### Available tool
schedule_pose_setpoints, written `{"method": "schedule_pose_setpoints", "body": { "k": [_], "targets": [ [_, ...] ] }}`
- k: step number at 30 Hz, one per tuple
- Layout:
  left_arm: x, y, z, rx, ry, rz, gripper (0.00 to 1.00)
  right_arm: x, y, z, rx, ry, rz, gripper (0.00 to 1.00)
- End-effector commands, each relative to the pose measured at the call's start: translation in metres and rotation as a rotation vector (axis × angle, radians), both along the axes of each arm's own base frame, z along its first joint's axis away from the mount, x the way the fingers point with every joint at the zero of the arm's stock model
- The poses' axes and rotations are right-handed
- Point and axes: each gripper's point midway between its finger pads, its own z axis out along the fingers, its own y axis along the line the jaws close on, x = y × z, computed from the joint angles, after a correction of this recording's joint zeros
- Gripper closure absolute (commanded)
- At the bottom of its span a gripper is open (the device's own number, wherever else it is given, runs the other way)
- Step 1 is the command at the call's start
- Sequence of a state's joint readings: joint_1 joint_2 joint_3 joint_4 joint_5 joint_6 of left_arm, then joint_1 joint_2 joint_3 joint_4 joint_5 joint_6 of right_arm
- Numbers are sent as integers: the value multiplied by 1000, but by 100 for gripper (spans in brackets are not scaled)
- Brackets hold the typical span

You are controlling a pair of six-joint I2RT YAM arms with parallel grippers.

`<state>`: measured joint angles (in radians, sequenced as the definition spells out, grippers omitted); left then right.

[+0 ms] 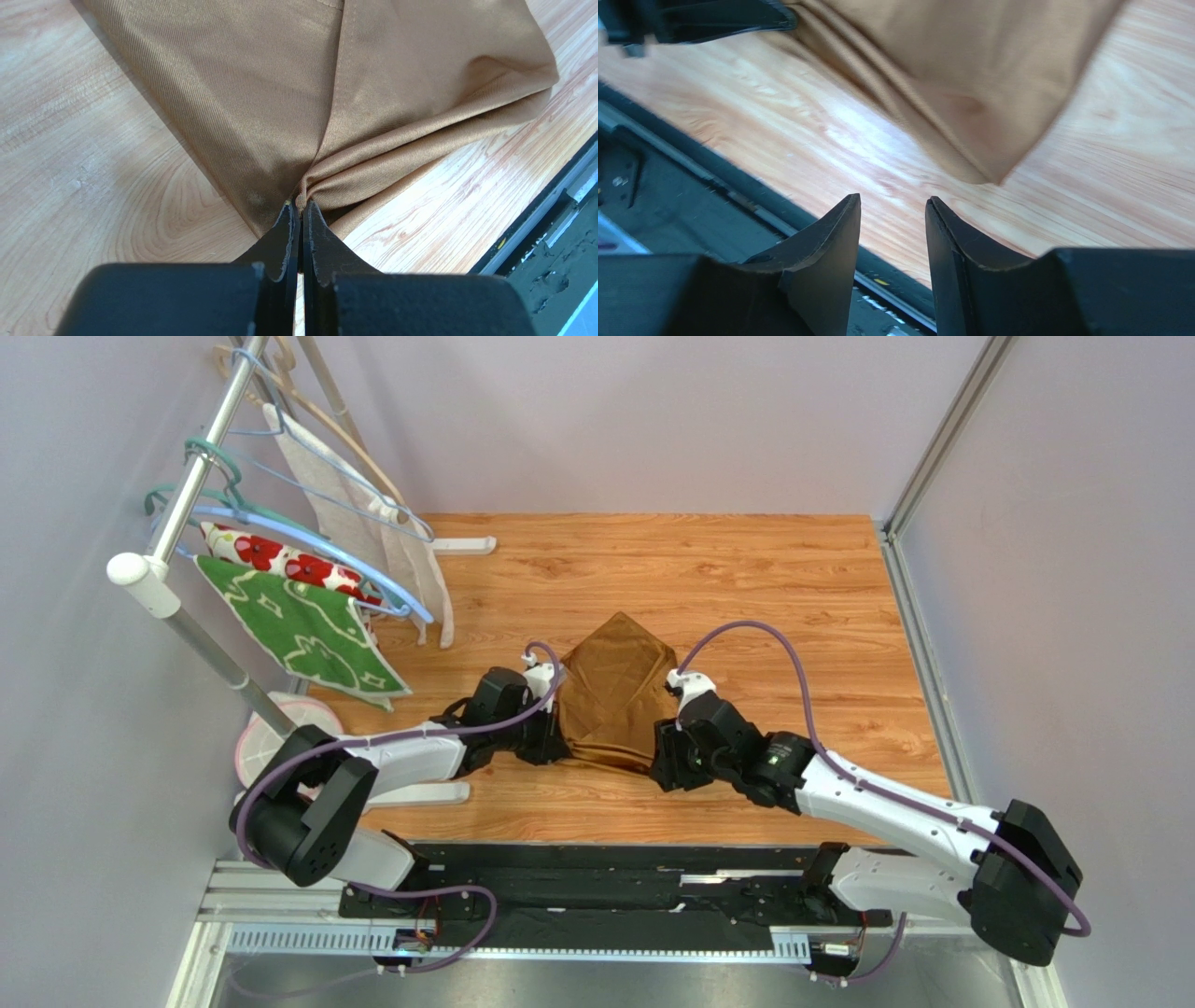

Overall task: Fold the napkin, place the utensils inside, and roll it up
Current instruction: Roll the napkin with the utensil

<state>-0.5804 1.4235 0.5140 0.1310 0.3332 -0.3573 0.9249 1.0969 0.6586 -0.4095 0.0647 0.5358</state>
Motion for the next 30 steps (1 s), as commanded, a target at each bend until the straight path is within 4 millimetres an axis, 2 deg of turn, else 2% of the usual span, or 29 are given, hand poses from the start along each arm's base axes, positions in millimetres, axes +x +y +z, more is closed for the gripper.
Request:
{"method": "schedule_pose_setpoints", "body": {
  "k": [1, 5, 8, 13, 19, 30],
  "targets": [
    [10, -6, 9, -14, -14, 6, 100, 1, -34, -27, -124, 45, -69, 58],
    [11, -6, 10, -13, -11, 6, 100, 3, -46, -51, -195, 88, -113, 60],
    [11, -5, 10, -10, -12, 5, 100, 4, -46, -59, -208, 97, -128, 61],
    [11, -5, 9, -5, -10, 2, 100, 14, -47, -64, -213, 80, -149, 61],
    [11, -6, 8, -8, -10, -5, 100, 28, -37, -65, -144, 72, -157, 66],
    [12, -6, 7, -3, -10, -7, 100, 31, -29, -72, -93, 102, -143, 77]
  ]
}}
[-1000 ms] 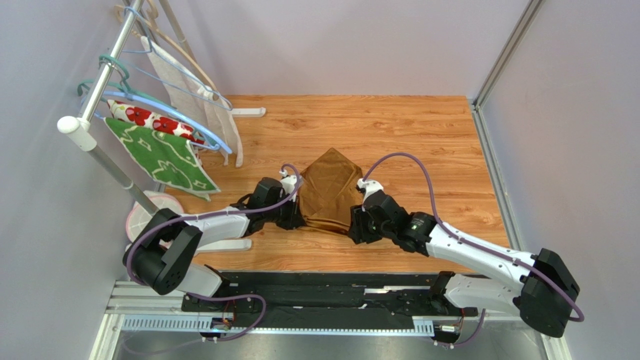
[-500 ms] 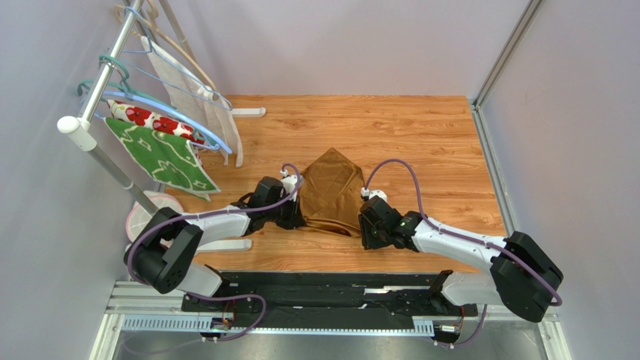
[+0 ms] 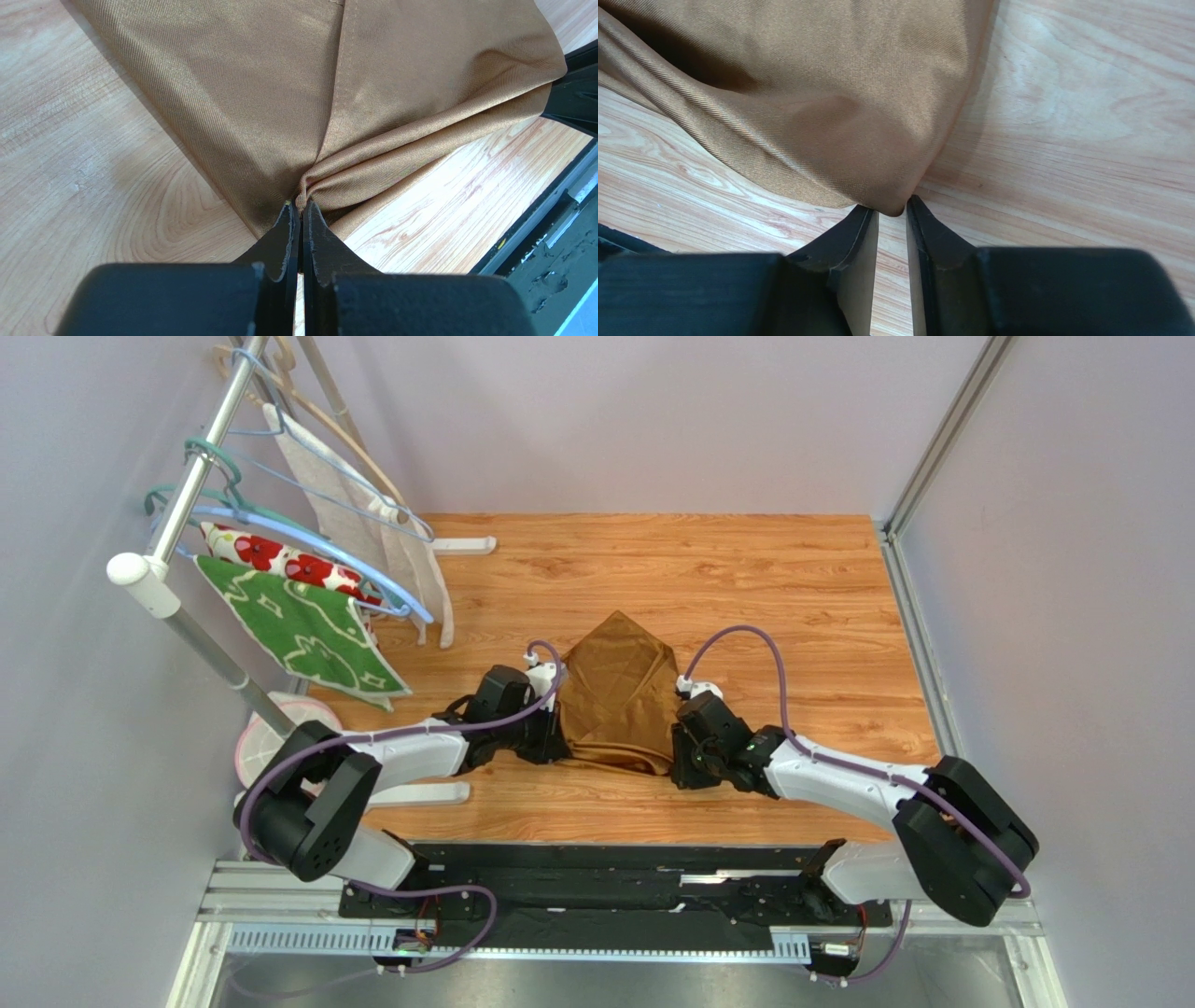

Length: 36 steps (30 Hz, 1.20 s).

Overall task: Fold the napkin, place the utensils inside, and roll it up
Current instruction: Roll the napkin with the utensil

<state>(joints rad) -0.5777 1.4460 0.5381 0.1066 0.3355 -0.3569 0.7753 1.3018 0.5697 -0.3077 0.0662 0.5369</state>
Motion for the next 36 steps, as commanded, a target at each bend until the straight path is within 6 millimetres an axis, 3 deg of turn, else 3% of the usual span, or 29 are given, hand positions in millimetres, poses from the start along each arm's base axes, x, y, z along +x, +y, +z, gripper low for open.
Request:
{"method": "schedule_pose_setpoints", "body": {
  "k": [1, 4, 5, 7, 16, 28, 36],
  "targets": [
    [10, -5, 8, -12, -27, -6, 100, 10, 11, 2, 56, -32, 5, 78],
    [10, -5, 8, -15, -25, -9, 100, 11, 12, 1, 57, -36, 7, 84],
    [10, -5, 8, -14, -25, -6, 100, 12, 11, 1, 53, -37, 7, 95],
    [11, -5, 9, -14, -27, -7, 100, 12, 11, 3, 48, -39, 11, 100],
    [11, -5, 8, -3, -16, -2, 100, 6, 9, 28, 86, -57, 16, 100],
    [10, -2, 11, 4, -7, 0, 100, -6, 17, 44, 152, -11, 29, 100],
    [10, -1, 8, 22, 7, -1, 100, -12, 16, 36, 130, 19, 62, 99]
  ]
}}
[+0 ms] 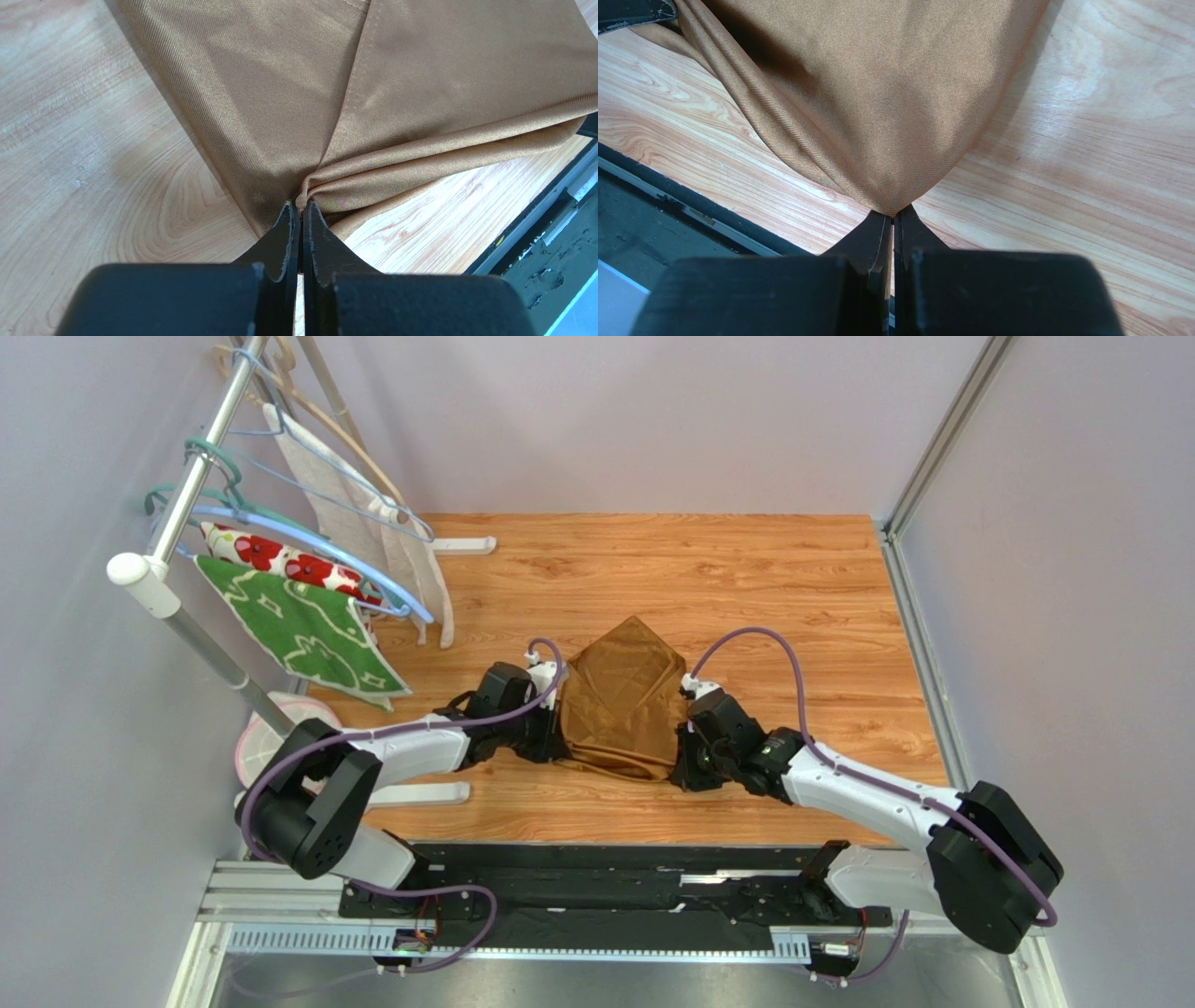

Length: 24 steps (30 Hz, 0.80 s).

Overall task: Fold the napkin, place the utensils inside, and roll it up
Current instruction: Roll the napkin with the utensil

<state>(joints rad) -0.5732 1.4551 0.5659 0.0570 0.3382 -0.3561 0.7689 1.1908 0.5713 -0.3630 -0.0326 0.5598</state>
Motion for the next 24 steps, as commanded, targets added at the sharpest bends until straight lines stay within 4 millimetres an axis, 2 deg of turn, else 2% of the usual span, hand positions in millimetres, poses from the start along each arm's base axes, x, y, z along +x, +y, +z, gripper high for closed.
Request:
{"method": "schedule_pose_setpoints", "body": {
  "k": [1, 2, 4, 5, 7, 8, 10, 11, 13, 14, 15, 17, 19, 22, 24],
  "targets": [
    [9, -1, 3, 19, -7, -7, 100, -1, 6, 15, 26, -12, 48, 94],
    [11, 0, 2, 24, -4, -5, 100, -5, 7, 19, 40, -16, 75, 80],
    [11, 2, -2, 38, 8, -7, 100, -12, 5, 36, 52, -72, 146, 67],
    [13, 1, 0, 31, 4, -10, 100, -14, 5, 42, 57, -95, 176, 55],
    [10, 3, -3, 44, 23, -20, 100, -18, 6, 55, 54, -154, 238, 45],
    [11, 1, -1, 37, 23, -32, 100, -17, 6, 62, 59, -189, 249, 36],
    [9, 0, -3, 44, 36, -45, 100, -9, 9, 69, 54, -248, 261, 29],
    [10, -1, -2, 43, 36, -50, 100, -5, 11, 66, 31, -267, 294, 21],
    [8, 1, -5, 58, 54, -58, 100, 6, 21, 71, 25, -305, 318, 20],
    [10, 0, -4, 59, 51, -58, 100, 12, 23, 61, -21, -298, 339, 20],
    [10, 1, -4, 63, 54, -57, 100, 16, 32, 65, -33, -326, 355, 20],
    [11, 1, -5, 65, 53, -53, 100, 28, 35, 51, -125, -353, 388, 19],
    [12, 0, -4, 60, 54, -50, 100, 33, 47, 49, -153, -389, 424, 19],
    [13, 0, -5, 62, 58, -48, 100, 35, 60, 39, -182, -393, 476, 20],
    [14, 0, -5, 63, 57, -49, 100, 30, 65, 31, -198, -373, 507, 20]
  ]
}}
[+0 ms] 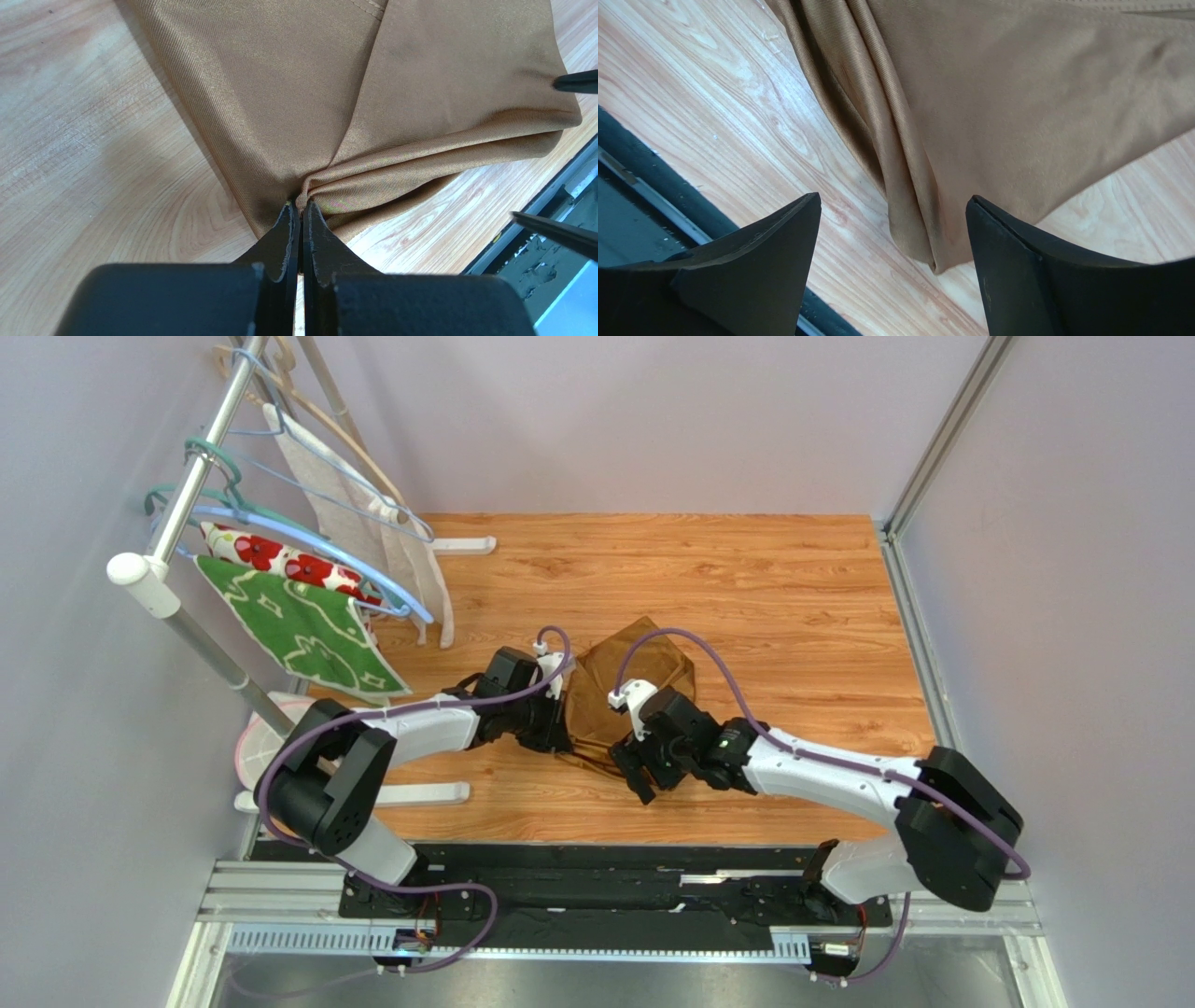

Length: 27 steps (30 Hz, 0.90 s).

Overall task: Fold the napkin, place the utensils inside, and roll it up
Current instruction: Roll the napkin with the utensil

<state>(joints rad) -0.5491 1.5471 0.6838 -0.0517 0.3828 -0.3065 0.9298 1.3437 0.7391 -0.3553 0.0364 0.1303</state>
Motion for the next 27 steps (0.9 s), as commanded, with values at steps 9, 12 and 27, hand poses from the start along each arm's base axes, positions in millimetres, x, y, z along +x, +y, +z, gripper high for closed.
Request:
{"method": "schedule_pose_setpoints", "body": {
  "k": [9, 12, 27],
  "targets": [
    [5, 4, -4, 32, 7, -6, 100, -5, 20, 0, -80, -175, 89, 25],
    [5, 3, -3, 28, 7, -4, 100, -7, 21, -5, -95, -186, 92, 30],
    [6, 4, -5, 24, 17, -1, 100, -5, 22, -35, -215, -189, 84, 56]
  ]
}}
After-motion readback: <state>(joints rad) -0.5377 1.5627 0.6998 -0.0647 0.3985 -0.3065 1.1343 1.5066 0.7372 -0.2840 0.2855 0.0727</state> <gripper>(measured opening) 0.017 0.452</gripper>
